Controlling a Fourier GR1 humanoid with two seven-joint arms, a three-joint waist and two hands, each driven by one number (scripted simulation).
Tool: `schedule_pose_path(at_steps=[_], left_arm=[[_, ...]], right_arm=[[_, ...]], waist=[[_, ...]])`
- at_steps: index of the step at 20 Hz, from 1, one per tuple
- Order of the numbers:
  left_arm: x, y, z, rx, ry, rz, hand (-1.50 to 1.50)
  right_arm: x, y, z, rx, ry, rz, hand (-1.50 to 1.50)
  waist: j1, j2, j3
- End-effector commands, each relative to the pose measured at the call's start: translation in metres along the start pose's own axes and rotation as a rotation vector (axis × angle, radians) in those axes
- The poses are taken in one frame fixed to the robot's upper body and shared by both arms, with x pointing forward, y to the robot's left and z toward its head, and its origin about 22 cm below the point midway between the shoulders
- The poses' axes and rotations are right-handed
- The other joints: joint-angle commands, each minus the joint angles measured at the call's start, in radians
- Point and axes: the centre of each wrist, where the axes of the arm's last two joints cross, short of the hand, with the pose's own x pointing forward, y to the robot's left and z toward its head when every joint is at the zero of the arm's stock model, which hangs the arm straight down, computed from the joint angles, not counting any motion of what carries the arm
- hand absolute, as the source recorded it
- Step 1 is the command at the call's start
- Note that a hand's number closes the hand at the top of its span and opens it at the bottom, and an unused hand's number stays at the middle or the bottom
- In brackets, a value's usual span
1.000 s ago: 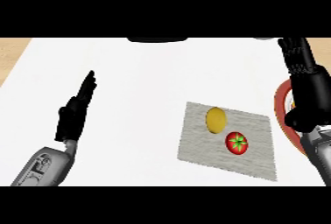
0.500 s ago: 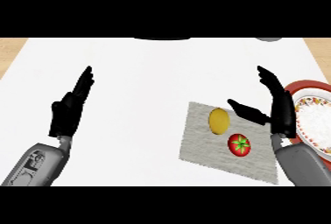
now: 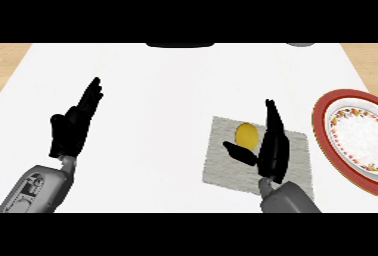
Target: Pick the tomato from the placemat and place it in the plate
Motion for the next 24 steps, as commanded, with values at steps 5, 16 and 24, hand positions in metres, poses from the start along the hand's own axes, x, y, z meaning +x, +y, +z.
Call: schedule_pose_path(at_steps=[5, 16, 24], left_arm=[[-0.007, 0.002, 0.009, 0.013, 0.009, 0.019, 0.0], [0.003, 0.008, 0.0, 0.012, 0.016, 0.006, 0.0], [0.002, 0.011, 0.001, 0.002, -0.015, -0.002, 0.0]], right_arm=[[0.035, -0.038, 0.004, -0.036, 0.075, 0.256, -1.5], [0.098, -0.101, 0.01, 0.238, 0.36, 0.475, -1.5], [0.077, -0.113, 0.007, 0.297, 0.45, 0.467, -1.5]], waist=[[-0.022, -0.011, -0.002], [-0.014, -0.004, 0.001], [0.0, 0.003, 0.003]])
